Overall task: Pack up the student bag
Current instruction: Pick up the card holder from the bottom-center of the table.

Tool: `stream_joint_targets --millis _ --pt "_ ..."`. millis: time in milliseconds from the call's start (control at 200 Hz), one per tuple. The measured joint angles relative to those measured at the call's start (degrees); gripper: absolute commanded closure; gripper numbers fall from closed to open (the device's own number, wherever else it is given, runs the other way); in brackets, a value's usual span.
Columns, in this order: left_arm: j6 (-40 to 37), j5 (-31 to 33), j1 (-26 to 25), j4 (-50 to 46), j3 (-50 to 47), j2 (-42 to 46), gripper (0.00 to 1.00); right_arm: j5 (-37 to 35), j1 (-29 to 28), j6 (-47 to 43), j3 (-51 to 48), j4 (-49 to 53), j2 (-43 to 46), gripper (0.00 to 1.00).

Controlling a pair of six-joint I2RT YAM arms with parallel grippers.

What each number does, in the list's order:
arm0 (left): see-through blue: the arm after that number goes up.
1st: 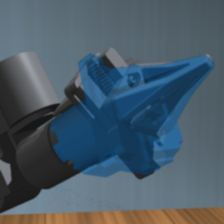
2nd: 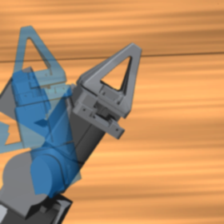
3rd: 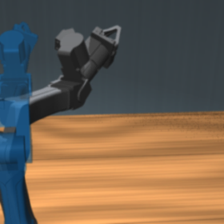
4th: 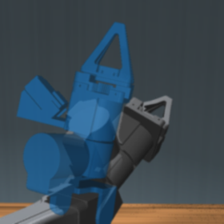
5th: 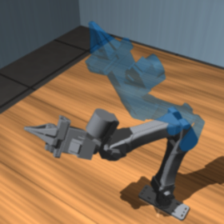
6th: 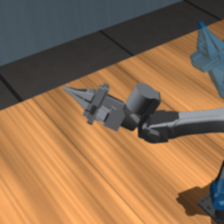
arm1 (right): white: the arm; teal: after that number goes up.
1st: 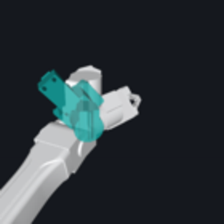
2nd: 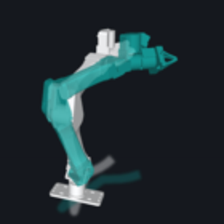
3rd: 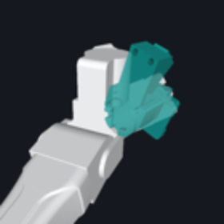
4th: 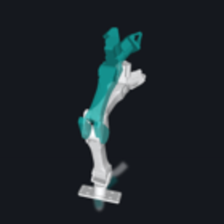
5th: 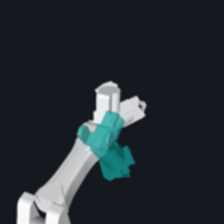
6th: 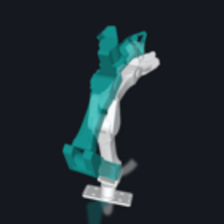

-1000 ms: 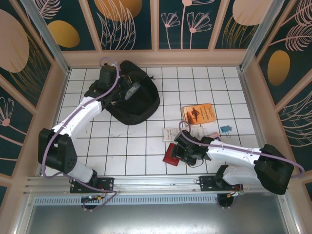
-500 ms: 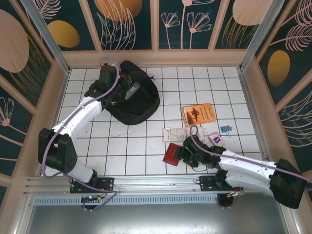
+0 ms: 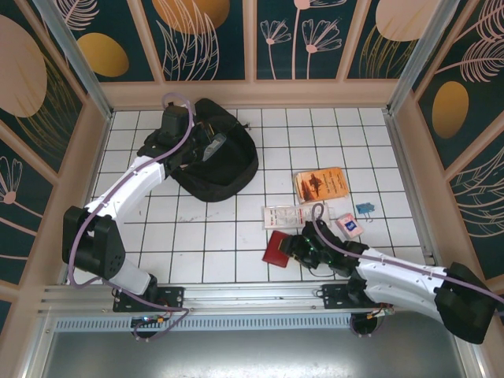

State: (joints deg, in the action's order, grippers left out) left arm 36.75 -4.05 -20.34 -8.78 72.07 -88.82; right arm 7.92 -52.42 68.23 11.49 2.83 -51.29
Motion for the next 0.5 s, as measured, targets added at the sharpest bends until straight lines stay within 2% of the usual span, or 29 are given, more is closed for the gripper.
stream_joint_targets --millis 345,500 --pt "0.00 0.00 0.00 0.00 -0.04 -0.13 1.00 0.74 0.33 -1.97 2.84 -2.49 -7.08 0.80" --pt "0.00 0.00 0.00 0.00 -0.04 -0.13 1.00 0.48 0.61 -3.23 5.42 0.94 -6.40 0.82"
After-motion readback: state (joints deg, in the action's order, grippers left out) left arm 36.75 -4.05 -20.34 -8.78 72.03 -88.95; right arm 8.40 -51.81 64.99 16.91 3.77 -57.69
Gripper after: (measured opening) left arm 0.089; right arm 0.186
